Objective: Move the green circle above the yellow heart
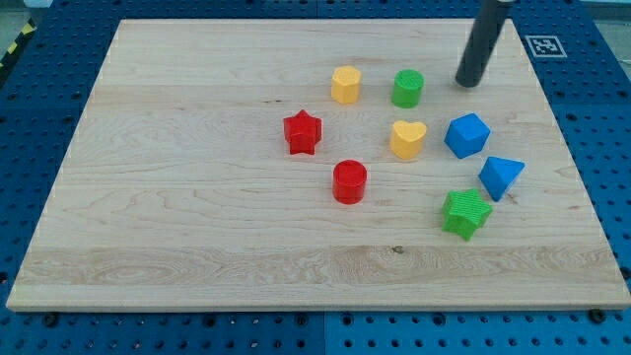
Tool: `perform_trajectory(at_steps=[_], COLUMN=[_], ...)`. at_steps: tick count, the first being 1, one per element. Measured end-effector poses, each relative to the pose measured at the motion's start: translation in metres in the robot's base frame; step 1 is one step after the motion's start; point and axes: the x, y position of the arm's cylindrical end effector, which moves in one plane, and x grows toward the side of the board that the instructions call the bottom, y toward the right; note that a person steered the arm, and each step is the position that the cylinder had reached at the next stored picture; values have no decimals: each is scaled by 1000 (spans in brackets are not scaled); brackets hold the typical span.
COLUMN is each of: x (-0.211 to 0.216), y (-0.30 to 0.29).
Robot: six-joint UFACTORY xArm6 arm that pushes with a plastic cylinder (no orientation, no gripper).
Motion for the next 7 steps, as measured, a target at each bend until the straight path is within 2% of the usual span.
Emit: perform_trajectory(at_steps=[2,4,6,7], x=[1,22,42,45], y=[-72,-69,-35,-42])
